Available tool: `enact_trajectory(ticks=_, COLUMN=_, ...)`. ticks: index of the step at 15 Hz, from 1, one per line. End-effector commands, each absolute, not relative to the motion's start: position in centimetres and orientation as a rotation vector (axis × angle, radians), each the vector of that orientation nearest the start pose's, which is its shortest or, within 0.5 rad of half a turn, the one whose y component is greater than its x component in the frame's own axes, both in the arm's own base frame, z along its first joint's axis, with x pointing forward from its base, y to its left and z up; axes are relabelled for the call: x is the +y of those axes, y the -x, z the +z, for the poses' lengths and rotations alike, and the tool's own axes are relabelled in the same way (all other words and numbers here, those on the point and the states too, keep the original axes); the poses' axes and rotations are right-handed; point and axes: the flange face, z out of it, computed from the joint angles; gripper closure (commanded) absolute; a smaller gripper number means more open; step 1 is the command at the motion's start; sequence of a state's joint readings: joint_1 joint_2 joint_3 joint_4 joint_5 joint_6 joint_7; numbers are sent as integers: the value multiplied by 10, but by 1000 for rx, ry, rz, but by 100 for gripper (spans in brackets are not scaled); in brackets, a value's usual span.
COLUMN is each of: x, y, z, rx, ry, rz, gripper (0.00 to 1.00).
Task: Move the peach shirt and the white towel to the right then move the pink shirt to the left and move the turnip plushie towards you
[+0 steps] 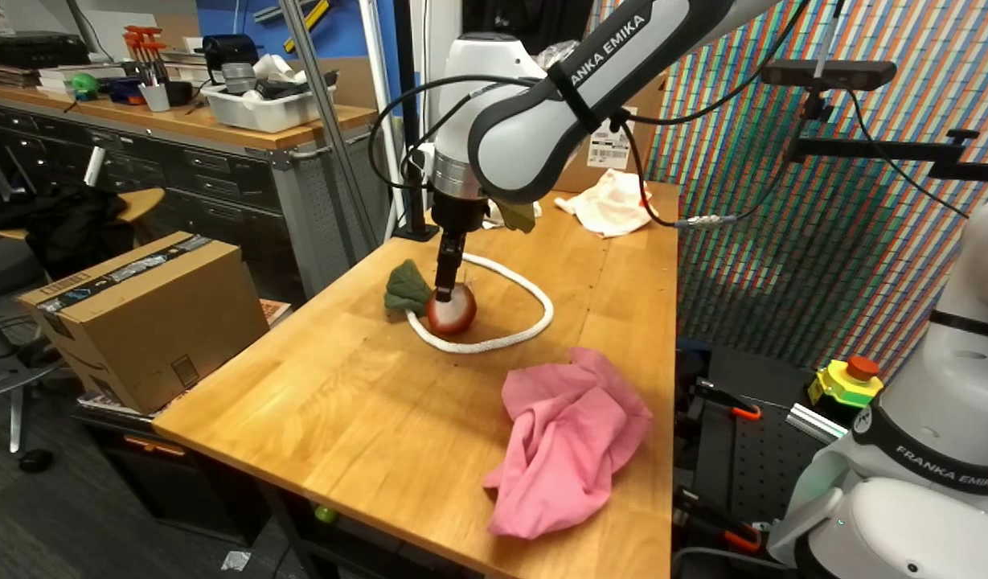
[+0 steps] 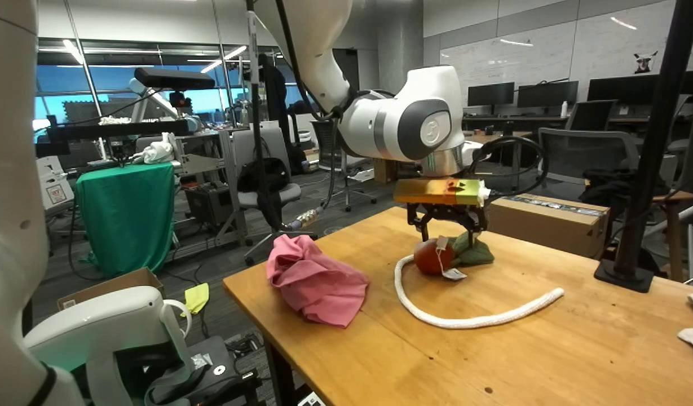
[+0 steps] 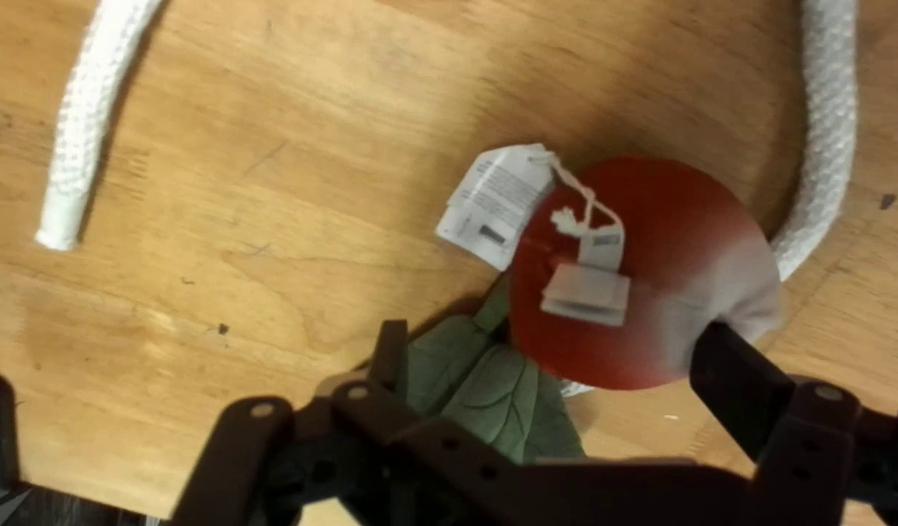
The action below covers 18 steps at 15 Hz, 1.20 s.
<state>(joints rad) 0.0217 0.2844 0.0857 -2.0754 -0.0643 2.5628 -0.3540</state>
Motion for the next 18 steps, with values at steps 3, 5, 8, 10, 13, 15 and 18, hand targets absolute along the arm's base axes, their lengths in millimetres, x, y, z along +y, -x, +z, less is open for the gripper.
enact_trajectory(ticks=3, x=76, y=-602, z=326, rx=-661, ry=2982, rz=-185, gripper=0)
enact_trajectory(ticks=5, x=76, y=-602, z=325, rx=-631, ry=2971, rz=-153, gripper=0)
enact_trajectory(ticks=8, x=71, y=-604, z=321, rx=-623, ry=3004, rz=-151, gripper=0)
enact_trajectory(ticks=10, x=67, y=-606, z=318, rx=-625, ry=3017, rz=-144, gripper=0)
enact_trajectory(ticks=13, x=62, y=-606, z=313, rx=-620, ry=3017, rz=-125, gripper=0)
enact_trajectory(ticks=15, x=62, y=-605, z=310, rx=-619, ry=3008, rz=-100, gripper=0)
enact_trajectory(ticks=18, x=63, y=-602, z=302, rx=-621, ry=2998, rz=-51, gripper=0)
